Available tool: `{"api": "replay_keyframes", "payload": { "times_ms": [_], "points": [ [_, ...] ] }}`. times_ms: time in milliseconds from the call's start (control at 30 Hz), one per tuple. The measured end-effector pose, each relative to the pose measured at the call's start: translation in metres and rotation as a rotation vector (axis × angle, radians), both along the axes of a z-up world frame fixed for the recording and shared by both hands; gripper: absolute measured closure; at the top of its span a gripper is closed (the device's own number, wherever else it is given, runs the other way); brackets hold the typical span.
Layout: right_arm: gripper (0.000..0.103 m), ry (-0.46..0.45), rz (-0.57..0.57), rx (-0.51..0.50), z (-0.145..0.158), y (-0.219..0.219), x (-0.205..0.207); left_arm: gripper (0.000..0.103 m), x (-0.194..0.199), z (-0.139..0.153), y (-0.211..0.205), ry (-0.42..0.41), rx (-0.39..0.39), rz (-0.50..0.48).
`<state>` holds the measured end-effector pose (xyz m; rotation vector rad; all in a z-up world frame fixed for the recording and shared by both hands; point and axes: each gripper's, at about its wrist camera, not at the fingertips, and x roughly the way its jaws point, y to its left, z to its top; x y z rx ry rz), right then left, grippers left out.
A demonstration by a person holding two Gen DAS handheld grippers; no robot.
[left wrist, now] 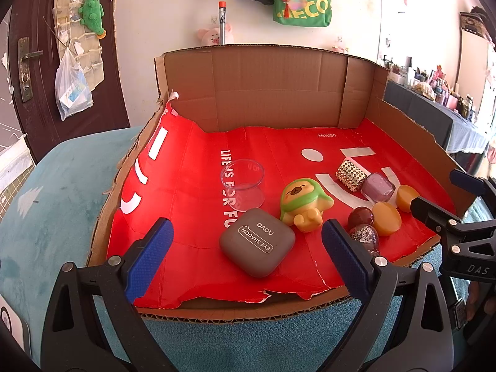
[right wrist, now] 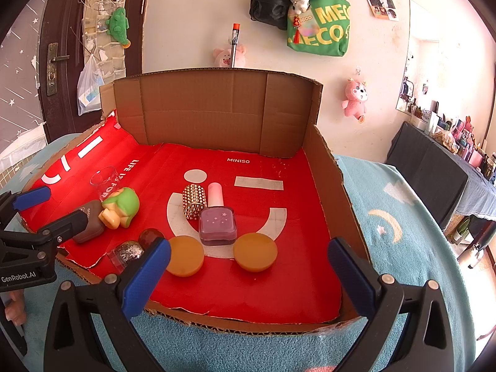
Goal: Organize rigid objects
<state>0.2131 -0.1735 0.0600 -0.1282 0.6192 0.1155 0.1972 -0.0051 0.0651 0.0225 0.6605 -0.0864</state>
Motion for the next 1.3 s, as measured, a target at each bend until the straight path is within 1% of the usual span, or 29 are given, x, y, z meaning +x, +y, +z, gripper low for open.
{"api": "replay_keyframes", "payload": {
  "times_ms": [633, 800, 1033, 1300],
  "points": [
    [0.0, 0.0, 0.001, -0.001, 0.0, 0.001, 0.0, 0.005, 0.0, 0.0, 0.0, -0.001, 0.0, 0.001],
    [0.0, 0.006, 0.006, 0.01, 0.0, -0.001, -0.001, 0.005, -0.007, 0.005, -0.002, -0.023, 0.018, 0.0],
    [0.0, -0.015, 0.008, 0.016, 0.008, 0.0, -0.013, 0.005, -0.022, 0.015, -0.003, -0.04, 0.017, -0.001],
    [0.0, -0.047, 0.01, 0.023, 0.024, -0.001, -0.038, 0.005, -0.042, 0.023, 0.002, -0.039, -0.013, 0.006]
  ]
}}
